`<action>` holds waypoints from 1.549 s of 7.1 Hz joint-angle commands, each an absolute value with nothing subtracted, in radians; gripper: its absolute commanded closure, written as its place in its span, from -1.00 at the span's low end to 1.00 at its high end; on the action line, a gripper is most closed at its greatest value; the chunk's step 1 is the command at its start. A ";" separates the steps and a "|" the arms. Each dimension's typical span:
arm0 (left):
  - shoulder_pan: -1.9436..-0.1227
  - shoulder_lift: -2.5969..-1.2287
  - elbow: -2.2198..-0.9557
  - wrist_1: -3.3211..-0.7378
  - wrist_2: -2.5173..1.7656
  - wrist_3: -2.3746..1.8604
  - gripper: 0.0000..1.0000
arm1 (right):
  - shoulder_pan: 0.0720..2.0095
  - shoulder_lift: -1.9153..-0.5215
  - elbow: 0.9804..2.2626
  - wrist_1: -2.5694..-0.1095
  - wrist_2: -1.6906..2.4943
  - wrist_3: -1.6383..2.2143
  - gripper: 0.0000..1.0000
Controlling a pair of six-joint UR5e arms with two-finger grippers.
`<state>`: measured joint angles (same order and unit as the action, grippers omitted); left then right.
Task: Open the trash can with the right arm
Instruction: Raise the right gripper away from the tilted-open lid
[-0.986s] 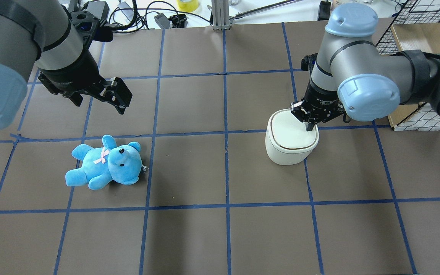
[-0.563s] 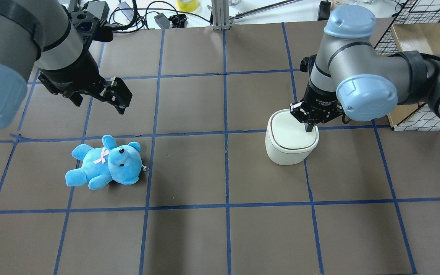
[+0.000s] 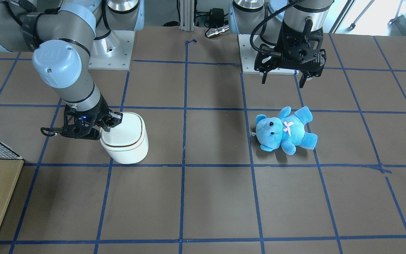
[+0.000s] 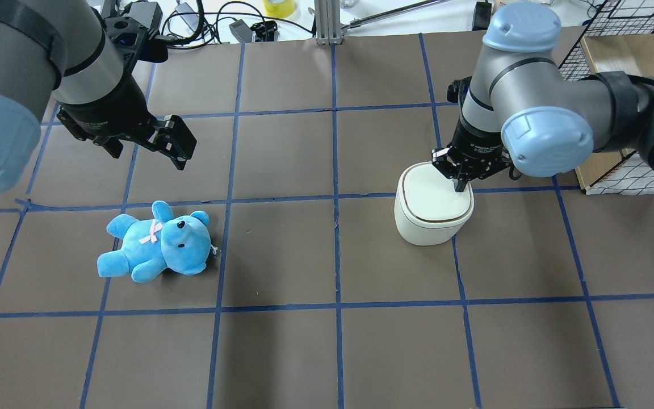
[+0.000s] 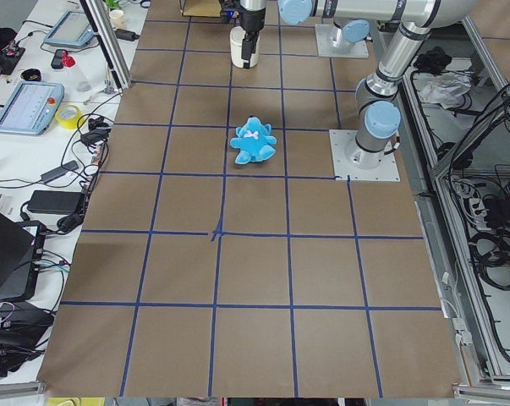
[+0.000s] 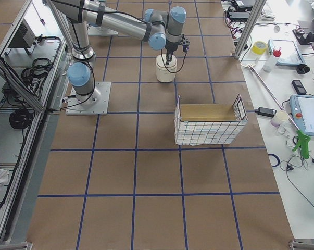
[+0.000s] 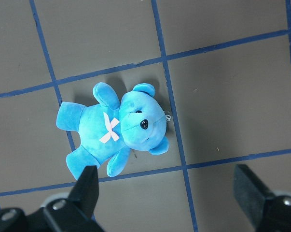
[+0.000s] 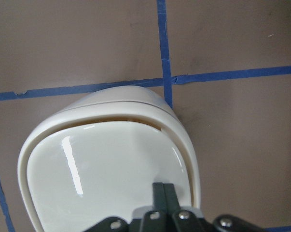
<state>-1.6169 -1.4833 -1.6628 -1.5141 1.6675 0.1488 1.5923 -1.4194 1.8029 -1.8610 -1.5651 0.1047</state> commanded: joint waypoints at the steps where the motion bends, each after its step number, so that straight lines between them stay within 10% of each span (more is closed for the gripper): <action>1: -1.617 -1.483 -1.663 -1.514 1.667 0.149 -1.00 | 1.592 -1.463 1.751 -1.856 -1.566 0.109 -0.16; 4: -1.617 -1.483 -1.663 -1.514 1.667 0.149 -1.00 | 1.585 -1.546 1.720 -1.832 -1.560 0.106 -0.99; 11: -1.617 -1.483 -1.663 -1.514 1.667 0.149 -1.00 | 1.585 -1.660 1.641 -1.534 -1.568 0.107 -1.00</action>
<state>-1.6168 -1.4834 -1.6628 -1.5140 1.6674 0.1488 1.5844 -1.6559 1.6616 -1.5703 -1.5663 0.1073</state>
